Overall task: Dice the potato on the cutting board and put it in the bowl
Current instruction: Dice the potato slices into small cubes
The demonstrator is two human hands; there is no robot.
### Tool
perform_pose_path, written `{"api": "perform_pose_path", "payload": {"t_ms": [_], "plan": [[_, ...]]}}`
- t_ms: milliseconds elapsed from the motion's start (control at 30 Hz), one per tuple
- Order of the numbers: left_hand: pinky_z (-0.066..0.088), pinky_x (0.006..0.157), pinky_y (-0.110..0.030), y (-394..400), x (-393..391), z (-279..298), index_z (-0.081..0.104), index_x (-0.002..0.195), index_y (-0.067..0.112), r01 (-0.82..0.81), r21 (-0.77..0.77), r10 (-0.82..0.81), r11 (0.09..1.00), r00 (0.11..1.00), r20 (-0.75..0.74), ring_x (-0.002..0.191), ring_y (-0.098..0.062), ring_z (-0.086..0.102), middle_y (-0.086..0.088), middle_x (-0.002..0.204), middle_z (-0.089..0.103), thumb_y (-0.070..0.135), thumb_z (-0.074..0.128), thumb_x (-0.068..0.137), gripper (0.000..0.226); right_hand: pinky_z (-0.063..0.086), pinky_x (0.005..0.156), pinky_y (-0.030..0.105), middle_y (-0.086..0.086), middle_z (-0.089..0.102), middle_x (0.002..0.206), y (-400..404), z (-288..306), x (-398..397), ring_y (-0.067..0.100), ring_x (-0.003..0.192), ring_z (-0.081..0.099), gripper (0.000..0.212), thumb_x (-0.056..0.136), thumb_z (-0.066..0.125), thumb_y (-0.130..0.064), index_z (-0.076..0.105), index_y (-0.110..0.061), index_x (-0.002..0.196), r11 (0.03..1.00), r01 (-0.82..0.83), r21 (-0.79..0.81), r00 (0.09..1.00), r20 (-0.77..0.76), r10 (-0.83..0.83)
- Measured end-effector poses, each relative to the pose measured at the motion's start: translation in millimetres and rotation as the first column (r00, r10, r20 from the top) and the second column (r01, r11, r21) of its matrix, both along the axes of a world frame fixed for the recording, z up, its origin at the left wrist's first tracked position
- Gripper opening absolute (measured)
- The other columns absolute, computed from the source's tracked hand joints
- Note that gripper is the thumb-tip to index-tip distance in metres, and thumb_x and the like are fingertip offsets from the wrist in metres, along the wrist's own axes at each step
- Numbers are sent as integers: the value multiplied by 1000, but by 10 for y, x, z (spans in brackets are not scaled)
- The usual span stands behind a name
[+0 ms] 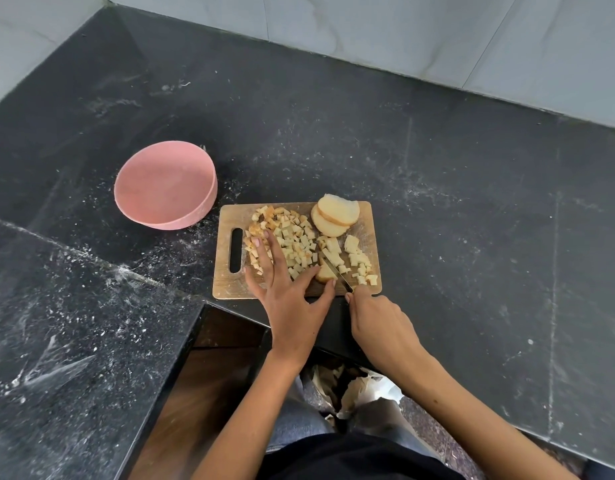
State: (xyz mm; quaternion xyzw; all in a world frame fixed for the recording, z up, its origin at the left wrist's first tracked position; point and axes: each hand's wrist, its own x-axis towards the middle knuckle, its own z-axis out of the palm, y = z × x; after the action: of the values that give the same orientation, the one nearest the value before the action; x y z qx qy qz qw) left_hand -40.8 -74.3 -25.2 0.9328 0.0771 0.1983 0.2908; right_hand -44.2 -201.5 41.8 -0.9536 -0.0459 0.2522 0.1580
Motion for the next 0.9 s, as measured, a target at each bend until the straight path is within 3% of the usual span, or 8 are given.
{"api": "perform_pose_path", "payload": {"t_ms": [200, 333, 467, 567, 700, 900], "plan": [[2, 116, -54, 0, -9, 4, 78, 91, 24, 30, 49, -29, 998, 999, -19, 150, -27, 0, -18, 159, 14, 40, 68, 81, 22, 40, 65, 36, 14, 60, 107, 114, -88, 90, 34, 94, 61, 18, 102, 28, -19, 41, -10, 110, 998, 13, -65, 999, -31, -15], [3, 115, -56, 10, -27, -13, 78, 92, 24, 38, 92, -38, 995, 999, -1, 149, -30, 1, -17, 159, 13, 39, 65, 83, 21, 39, 67, 37, 14, 62, 110, 0, -94, -27, 34, 97, 62, 33, 105, 21, -27, 33, -7, 128, 993, -31, -110, 998, -50, 25], [5, 114, -61, 24, -20, -27, 78, 92, 23, 59, 110, -61, 992, 998, 15, 149, -28, -1, -19, 158, 17, 36, 67, 84, 19, 38, 66, 36, 13, 63, 107, -62, -84, -96, 34, 96, 62, 30, 105, 19, -28, 36, -9, 120, 990, -50, -130, 997, -61, 42], [7, 113, -62, 23, -14, -13, 77, 92, 20, 62, 123, -66, 990, 997, 30, 149, -26, -4, -19, 157, 17, 33, 69, 84, 17, 40, 67, 37, 14, 63, 109, 13, -87, -32, 35, 98, 62, 31, 105, 21, -27, 36, -7, 124, 994, -15, -105, 999, -50, 10], [2, 114, -59, -2, -21, -8, 77, 93, 20, 55, 118, -57, 991, 998, 12, 149, -26, -5, -18, 158, 14, 33, 68, 84, 18, 40, 66, 37, 14, 63, 108, 76, -109, 24, 36, 96, 63, 24, 105, 24, -24, 39, -8, 115, 997, -1, -81, 1000, -29, -2], [0, 114, -58, -9, -38, -5, 76, 92, 21, 36, 129, -34, 991, 999, -20, 149, -30, -2, -19, 159, 16, 35, 65, 84, 19, 38, 64, 36, 12, 64, 102, -153, -53, -273, 34, 93, 63, 19, 105, 19, -29, 26, -15, 95, 992, -18, -123, 996, -85, 7]]}}
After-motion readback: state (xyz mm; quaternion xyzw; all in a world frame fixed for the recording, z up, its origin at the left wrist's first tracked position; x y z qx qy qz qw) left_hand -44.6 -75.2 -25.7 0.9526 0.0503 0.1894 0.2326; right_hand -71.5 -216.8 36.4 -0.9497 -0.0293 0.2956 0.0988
